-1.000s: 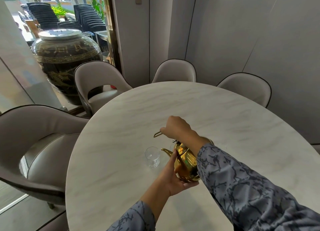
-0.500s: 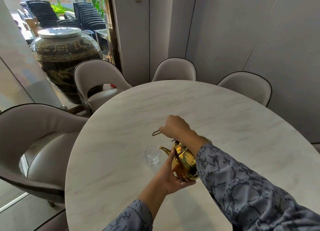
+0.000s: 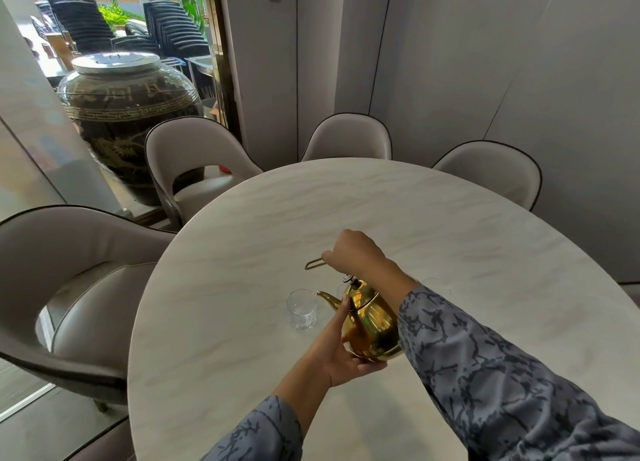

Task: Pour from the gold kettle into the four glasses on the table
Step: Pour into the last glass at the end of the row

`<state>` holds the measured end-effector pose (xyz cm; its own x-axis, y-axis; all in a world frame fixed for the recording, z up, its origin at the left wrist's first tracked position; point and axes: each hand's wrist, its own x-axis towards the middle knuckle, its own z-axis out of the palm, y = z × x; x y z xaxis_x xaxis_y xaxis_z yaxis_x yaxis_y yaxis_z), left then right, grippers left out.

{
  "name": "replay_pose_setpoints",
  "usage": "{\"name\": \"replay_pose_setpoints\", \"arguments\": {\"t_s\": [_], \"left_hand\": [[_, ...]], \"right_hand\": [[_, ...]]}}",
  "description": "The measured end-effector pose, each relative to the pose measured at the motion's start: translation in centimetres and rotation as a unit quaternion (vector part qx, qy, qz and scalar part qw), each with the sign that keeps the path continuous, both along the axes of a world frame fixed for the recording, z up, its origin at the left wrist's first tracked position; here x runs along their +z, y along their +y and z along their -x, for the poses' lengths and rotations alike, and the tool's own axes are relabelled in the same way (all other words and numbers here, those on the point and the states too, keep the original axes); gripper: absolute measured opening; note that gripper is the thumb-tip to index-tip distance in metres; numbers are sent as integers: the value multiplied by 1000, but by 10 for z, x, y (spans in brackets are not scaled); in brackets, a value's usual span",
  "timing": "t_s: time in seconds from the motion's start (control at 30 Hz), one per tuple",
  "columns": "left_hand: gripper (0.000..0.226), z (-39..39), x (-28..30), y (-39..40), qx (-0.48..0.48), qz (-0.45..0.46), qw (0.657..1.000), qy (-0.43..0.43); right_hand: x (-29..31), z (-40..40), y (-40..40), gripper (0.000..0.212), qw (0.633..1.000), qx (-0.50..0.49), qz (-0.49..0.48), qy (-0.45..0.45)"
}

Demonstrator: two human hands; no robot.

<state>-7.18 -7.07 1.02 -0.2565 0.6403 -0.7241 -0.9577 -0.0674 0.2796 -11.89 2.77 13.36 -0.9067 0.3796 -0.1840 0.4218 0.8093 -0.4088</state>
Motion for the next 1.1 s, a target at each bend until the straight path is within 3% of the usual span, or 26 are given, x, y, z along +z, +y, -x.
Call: {"name": "replay_pose_setpoints", "arguments": {"t_s": [0.1,0.27,0.57,0.8,0.97,1.1], "left_hand": [[139,1,-2,1,0,9,1000,6],[145,0,-3,2,0,13,1000,12],[121,-1,5,5,14,-14,1000,-9],[132,3,11,7,15,-32,999,-19],[112,6,13,9,20,-40,999,-26],[109,6,13,11,15,-38,999,-28]], "right_hand": [[-1,-1,4,42,1000,-2,10,-2],[0,-1,6,40,1000,-6,14,-9],[7,6,1,37,1000,6,2,-18],[15,14,-3,29,999,17,-16,-27],[19,17,-4,24,999,15,-26,-27],[22,17,-4,22,999,17,-31,-29]]}}
